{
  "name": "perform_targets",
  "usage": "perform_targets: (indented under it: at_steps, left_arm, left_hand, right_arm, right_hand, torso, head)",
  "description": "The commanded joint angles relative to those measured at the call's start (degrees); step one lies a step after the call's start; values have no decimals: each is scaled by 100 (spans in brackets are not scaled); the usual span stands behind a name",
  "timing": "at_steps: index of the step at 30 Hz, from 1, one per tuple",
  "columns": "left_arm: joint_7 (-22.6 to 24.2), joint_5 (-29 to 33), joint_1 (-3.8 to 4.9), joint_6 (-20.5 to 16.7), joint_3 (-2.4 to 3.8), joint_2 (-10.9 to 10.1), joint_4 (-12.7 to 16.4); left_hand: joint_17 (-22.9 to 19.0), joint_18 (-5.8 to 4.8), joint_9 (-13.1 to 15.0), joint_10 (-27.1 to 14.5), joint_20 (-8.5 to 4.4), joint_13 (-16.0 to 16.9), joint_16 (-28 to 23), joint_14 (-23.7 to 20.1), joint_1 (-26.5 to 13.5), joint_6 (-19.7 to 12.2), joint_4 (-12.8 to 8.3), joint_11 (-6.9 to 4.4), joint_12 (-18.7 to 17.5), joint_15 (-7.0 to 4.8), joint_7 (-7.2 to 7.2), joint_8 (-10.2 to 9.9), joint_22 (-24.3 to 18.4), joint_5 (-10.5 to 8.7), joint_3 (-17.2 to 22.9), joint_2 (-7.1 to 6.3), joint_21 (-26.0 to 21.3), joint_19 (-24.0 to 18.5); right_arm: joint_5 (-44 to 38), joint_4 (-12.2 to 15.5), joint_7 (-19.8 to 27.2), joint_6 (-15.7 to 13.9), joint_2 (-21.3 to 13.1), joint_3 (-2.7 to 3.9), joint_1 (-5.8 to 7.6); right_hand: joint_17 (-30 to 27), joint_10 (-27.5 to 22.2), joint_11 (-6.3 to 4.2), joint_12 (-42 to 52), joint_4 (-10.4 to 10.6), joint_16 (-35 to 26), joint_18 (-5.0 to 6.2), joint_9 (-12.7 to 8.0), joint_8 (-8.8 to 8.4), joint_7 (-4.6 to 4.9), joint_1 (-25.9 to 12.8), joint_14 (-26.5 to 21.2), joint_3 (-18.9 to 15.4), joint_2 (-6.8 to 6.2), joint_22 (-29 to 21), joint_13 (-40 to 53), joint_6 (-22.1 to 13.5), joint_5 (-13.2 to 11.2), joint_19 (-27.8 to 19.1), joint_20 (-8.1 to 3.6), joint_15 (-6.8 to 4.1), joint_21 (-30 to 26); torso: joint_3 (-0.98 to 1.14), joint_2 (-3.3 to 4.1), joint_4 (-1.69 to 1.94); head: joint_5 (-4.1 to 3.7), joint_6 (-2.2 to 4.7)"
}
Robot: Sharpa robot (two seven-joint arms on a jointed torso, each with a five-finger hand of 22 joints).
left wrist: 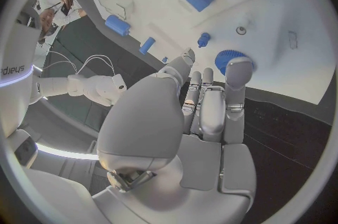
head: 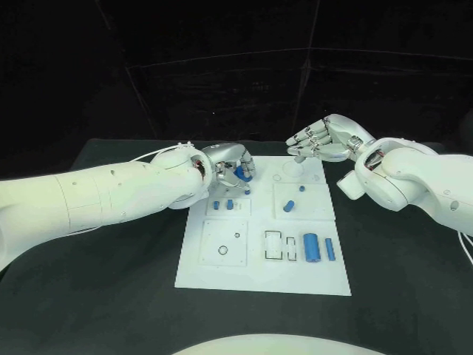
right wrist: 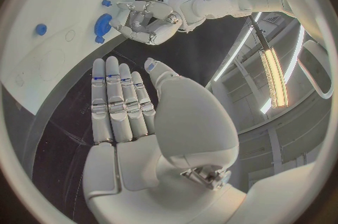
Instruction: Assemble the parts on the task board
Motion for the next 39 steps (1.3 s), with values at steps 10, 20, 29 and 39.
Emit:
perform_targets:
  at_steps: [10, 20, 29, 39]
  left_arm:
    - [-41, -1048, -25, 687, -2, 236, -266]
    - [-115, -1123, -35, 829, -1, 330, -354]
    - [-137, -1136, -44, 915, -1, 382, -380]
    - [-204, -1153, -49, 976, 0, 409, -395]
  left_hand:
    - [214, -177, -99, 99, -31, -156, 231, 170, -142, 187, -17, -35, -30, -28, -13, -102, 512, 7, 8, -12, 551, 312]
    - [261, -224, -149, 330, -68, -268, 308, 244, -94, 417, -64, -81, -43, -72, -37, -119, 751, 9, 135, 99, 802, 456]
    - [255, -263, -206, 712, -134, -415, 342, 283, -65, 722, -124, -163, -161, -145, -94, -158, 935, 5, 440, 199, 980, 543]
    - [223, -284, -261, 941, -158, -522, 350, 291, -98, 898, -172, -189, -310, -167, -97, -232, 1048, 7, 698, 259, 1077, 581]
  right_arm:
    - [-6, 17, 23, 16, 18, 4, 11]
    - [-6, 9, 28, 23, 33, 4, 11]
    - [-6, 7, 31, 29, 41, 4, 11]
    - [-6, 8, 33, 31, 41, 4, 10]
  right_hand:
    - [-10, -39, -16, 10, 15, -22, 8, 2, 6, -7, -36, -38, 28, -1, -13, -3, -51, 27, -6, 34, -12, -26]
    - [-10, -40, -16, 11, 13, -21, 9, 2, 7, -6, -33, -39, 31, -1, -15, -3, -52, 28, -4, 34, -12, -29]
    - [-10, -40, -16, 11, 13, -21, 9, 2, 7, -6, -33, -39, 31, -1, -15, -3, -52, 28, -4, 34, -12, -29]
    - [-10, -40, -16, 11, 13, -21, 9, 2, 7, -6, -33, -39, 31, -1, -15, -3, -52, 28, -4, 34, -12, -29]
  torso:
    - [-7, -2, 9]
    - [-5, -4, 17]
    - [-1, -8, 12]
    - [0, -7, 14]
  head:
    - [-17, -4]
    - [-21, -14]
    - [-22, -20]
    - [-24, -25]
